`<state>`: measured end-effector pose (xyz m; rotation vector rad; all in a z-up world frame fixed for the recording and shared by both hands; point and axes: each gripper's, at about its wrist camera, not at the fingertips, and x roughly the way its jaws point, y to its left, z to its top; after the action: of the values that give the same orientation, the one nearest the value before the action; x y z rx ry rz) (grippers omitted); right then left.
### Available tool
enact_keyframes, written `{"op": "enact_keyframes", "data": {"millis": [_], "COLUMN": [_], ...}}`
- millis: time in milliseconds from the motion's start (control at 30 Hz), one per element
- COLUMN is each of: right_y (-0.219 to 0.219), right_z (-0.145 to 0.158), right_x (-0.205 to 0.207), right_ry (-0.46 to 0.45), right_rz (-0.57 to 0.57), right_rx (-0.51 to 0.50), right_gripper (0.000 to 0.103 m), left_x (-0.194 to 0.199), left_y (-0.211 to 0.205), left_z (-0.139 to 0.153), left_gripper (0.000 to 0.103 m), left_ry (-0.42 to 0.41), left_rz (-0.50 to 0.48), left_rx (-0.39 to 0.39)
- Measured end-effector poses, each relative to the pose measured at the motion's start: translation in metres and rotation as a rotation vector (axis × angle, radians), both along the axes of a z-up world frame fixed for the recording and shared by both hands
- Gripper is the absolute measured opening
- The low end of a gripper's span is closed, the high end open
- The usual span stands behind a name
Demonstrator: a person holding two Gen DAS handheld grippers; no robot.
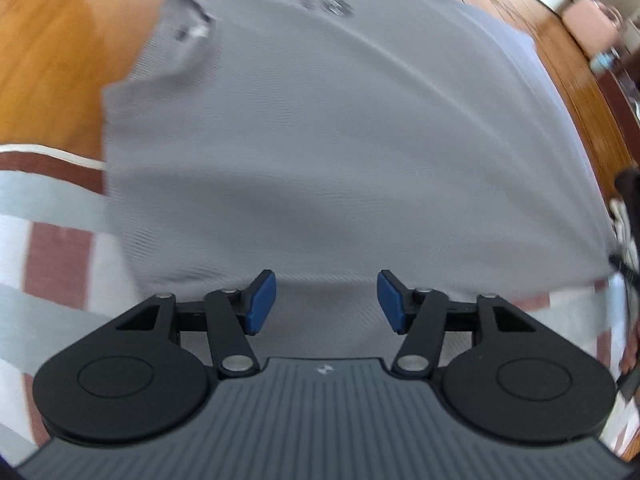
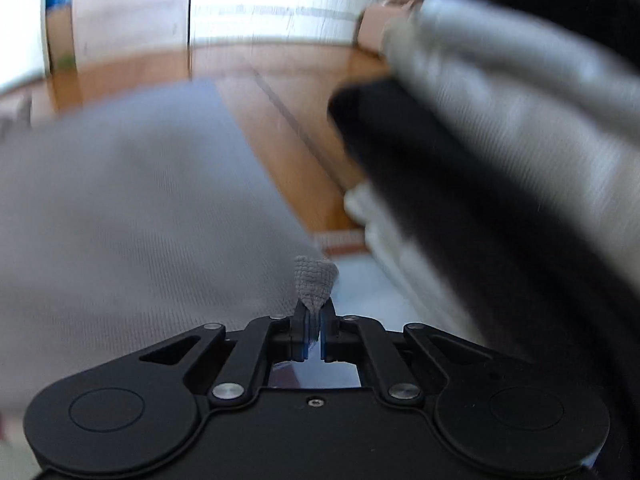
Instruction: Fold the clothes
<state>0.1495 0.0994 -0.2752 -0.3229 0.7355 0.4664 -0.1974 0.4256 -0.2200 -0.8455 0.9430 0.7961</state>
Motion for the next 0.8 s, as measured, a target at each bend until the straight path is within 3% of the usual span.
{"op": "enact_keyframes", "data": {"millis": [133, 267, 333, 500, 533, 567, 633, 667, 700, 733, 800], "right_y": [0.004, 0.024, 0.025, 0.039, 0.043, 0.047, 0.055, 0.06, 0.064, 0.068, 0.077], "right_z": [-0.003, 0.014, 0.024, 0.034, 0.033, 0.032, 0.031, 0.03, 0.029, 0.028, 0.026], "right_x": [-0.016, -0.02, -0.029, -0.054, -0.06, -0.065, -0.076, -0.081, -0.087, -0.092, -0.103], "right_ry": [-0.028, -0.099, -0.116, 0.005, 0.041, 0.076, 0.147, 0.183, 0.219, 0.255, 0.326], "right_rz": [-0.008, -0.066, -0.062, 0.099, 0.135, 0.171, 0.242, 0.278, 0.314, 0.35, 0.422], "right_rx": [-0.079, -0.148, -0.099, 0.031, 0.047, 0.063, 0.095, 0.111, 0.127, 0.143, 0.175], "right_gripper": [0.006, 0.03, 0.047, 0.051, 0.051, 0.051, 0.051, 0.051, 0.051, 0.051, 0.051], "left_x": [-0.042, -0.089, -0.106, -0.113, -0.107, -0.102, -0.093, -0.089, -0.084, -0.081, -0.085], "left_y": [0.027, 0.054, 0.062, 0.076, 0.078, 0.081, 0.085, 0.084, 0.083, 0.082, 0.076], "left_z": [0.01, 0.005, -0.002, -0.019, -0.024, -0.025, -0.027, -0.029, -0.03, -0.03, -0.018], "left_gripper": [0.062, 0.066, 0.066, 0.068, 0.072, 0.085, 0.085, 0.078, 0.057, 0.001, 0.004], "left_ry": [-0.02, -0.001, -0.018, -0.096, -0.092, -0.095, -0.098, -0.089, -0.086, -0.083, -0.073], "left_rz": [0.112, 0.272, 0.326, 0.401, 0.397, 0.392, 0.382, 0.378, 0.357, 0.34, 0.351], "left_rx": [0.032, 0.033, 0.0, -0.052, -0.049, -0.023, 0.03, 0.055, 0.087, 0.118, 0.177]}}
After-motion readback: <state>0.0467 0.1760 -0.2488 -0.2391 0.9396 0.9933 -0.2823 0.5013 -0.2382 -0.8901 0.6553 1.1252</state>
